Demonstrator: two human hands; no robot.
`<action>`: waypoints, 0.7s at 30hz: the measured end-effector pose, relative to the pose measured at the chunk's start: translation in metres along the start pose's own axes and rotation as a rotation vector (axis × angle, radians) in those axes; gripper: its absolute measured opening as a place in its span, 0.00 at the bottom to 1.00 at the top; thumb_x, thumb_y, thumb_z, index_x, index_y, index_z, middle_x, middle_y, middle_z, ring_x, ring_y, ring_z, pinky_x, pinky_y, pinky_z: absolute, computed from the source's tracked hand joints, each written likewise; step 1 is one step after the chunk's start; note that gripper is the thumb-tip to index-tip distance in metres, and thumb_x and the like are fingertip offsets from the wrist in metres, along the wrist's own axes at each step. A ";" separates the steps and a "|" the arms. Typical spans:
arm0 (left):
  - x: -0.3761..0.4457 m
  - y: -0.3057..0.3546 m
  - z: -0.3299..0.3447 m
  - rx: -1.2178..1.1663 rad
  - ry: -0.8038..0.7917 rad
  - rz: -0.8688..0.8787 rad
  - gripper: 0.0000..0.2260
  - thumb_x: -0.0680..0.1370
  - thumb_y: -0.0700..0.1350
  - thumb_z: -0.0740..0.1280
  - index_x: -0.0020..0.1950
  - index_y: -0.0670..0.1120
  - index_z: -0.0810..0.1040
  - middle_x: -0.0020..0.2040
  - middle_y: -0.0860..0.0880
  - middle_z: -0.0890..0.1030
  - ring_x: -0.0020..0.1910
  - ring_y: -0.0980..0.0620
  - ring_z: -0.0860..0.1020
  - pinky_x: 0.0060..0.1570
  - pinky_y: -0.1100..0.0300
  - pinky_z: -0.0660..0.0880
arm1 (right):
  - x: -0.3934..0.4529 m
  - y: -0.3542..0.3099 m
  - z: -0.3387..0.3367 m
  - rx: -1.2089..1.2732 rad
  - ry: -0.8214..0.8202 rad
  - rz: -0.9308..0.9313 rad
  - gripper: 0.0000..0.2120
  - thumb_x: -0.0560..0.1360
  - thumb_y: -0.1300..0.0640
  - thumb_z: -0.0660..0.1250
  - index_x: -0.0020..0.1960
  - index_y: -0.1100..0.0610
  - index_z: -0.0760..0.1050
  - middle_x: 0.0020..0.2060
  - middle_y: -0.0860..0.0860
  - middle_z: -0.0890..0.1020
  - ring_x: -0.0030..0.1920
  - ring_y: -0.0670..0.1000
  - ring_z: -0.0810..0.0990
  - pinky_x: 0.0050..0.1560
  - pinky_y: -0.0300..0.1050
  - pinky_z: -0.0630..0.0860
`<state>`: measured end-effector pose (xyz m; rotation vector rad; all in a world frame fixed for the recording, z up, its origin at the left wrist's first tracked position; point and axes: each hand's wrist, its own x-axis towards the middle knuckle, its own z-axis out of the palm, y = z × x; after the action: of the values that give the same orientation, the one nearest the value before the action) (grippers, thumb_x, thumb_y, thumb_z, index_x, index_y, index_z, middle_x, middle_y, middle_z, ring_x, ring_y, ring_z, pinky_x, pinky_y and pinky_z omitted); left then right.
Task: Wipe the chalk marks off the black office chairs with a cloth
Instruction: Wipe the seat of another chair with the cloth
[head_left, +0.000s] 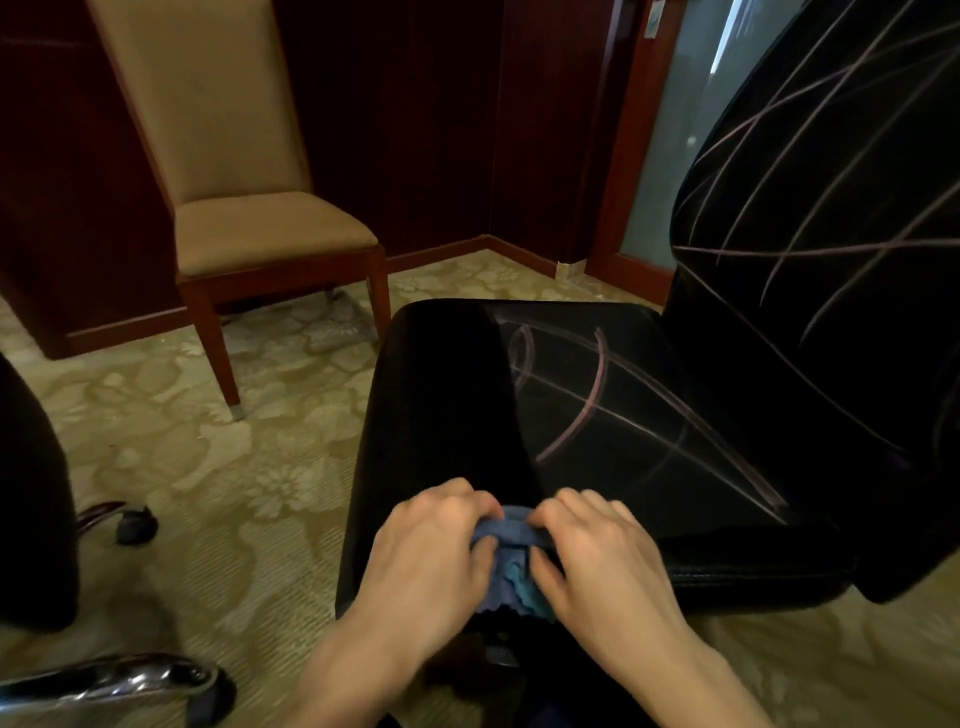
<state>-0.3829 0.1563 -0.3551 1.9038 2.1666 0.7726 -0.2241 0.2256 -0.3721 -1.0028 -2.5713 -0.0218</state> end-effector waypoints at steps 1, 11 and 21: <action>-0.002 0.002 0.001 0.016 -0.002 0.029 0.08 0.78 0.48 0.66 0.56 0.58 0.77 0.50 0.60 0.72 0.54 0.61 0.74 0.53 0.66 0.70 | -0.002 0.000 0.000 0.003 -0.006 0.009 0.08 0.66 0.50 0.72 0.42 0.46 0.74 0.37 0.42 0.74 0.37 0.45 0.75 0.38 0.39 0.73; 0.026 0.006 0.025 0.081 0.115 0.003 0.08 0.79 0.44 0.64 0.56 0.52 0.78 0.52 0.54 0.76 0.54 0.52 0.74 0.53 0.58 0.73 | 0.026 0.013 0.011 0.054 -0.039 0.094 0.06 0.69 0.59 0.71 0.44 0.53 0.76 0.41 0.48 0.77 0.43 0.51 0.77 0.40 0.45 0.75; 0.072 -0.012 0.022 0.159 0.030 -0.040 0.10 0.80 0.48 0.62 0.60 0.54 0.76 0.56 0.53 0.76 0.59 0.51 0.75 0.58 0.55 0.70 | 0.065 0.024 0.018 0.024 -0.041 0.115 0.06 0.74 0.57 0.68 0.51 0.54 0.75 0.47 0.50 0.77 0.50 0.53 0.76 0.47 0.44 0.70</action>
<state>-0.3967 0.2311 -0.3635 1.9258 2.3417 0.6432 -0.2582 0.2885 -0.3693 -1.1517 -2.5395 0.0614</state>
